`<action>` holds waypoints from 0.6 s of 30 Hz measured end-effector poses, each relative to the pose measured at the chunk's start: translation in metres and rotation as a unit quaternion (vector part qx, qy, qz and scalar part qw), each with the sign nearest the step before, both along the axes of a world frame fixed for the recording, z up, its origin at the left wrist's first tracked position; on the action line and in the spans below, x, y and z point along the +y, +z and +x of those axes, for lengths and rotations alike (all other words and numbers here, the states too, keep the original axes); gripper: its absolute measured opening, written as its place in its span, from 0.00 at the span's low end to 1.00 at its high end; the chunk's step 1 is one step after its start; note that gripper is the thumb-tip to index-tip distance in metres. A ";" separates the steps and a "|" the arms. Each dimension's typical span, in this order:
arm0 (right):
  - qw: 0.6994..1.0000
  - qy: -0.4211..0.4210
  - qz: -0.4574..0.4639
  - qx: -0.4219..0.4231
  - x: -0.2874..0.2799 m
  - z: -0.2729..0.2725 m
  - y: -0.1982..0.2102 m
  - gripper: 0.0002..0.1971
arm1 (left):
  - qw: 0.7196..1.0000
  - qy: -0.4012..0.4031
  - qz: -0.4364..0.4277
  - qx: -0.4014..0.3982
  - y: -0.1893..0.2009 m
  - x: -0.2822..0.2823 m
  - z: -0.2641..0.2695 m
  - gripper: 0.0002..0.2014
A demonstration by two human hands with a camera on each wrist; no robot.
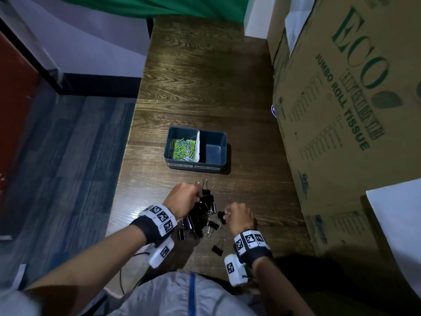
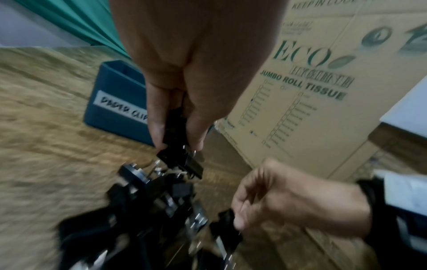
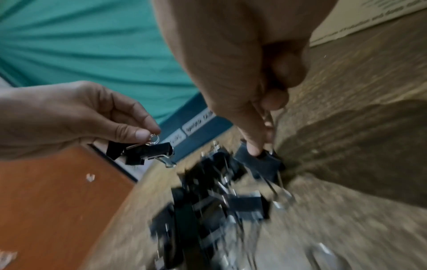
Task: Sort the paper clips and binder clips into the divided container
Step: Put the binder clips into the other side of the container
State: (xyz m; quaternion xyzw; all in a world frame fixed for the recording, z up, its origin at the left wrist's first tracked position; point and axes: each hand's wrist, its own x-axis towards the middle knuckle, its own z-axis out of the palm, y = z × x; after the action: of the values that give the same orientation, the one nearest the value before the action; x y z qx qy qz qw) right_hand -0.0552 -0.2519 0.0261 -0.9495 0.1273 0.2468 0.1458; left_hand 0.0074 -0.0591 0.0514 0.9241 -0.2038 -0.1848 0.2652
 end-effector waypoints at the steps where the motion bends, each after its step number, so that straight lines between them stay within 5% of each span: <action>1: 1.000 -0.009 0.003 -0.008 -0.003 0.002 0.004 0.04 | 1.000 0.002 -0.010 -0.004 0.007 -0.006 0.007 0.04; 8: 0.988 -0.118 0.047 -0.092 -0.013 0.030 0.035 0.14 | 0.992 0.078 -0.086 -0.056 0.044 -0.043 0.081 0.06; 11: 0.979 -0.137 0.089 -0.122 -0.013 0.052 0.053 0.06 | 0.987 0.124 -0.095 -0.048 0.045 -0.051 0.106 0.09; 18: 0.952 -0.130 0.141 -0.238 0.001 0.124 0.084 0.06 | 0.988 0.092 -0.020 -0.125 0.014 -0.024 0.073 0.08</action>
State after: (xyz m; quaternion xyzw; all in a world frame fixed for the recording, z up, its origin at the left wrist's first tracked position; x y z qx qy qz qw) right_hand 0.0688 -0.2509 0.1103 -0.9258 0.1750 0.0081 0.3348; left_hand 0.0806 -0.0832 0.0655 0.9493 -0.1530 -0.0390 0.2717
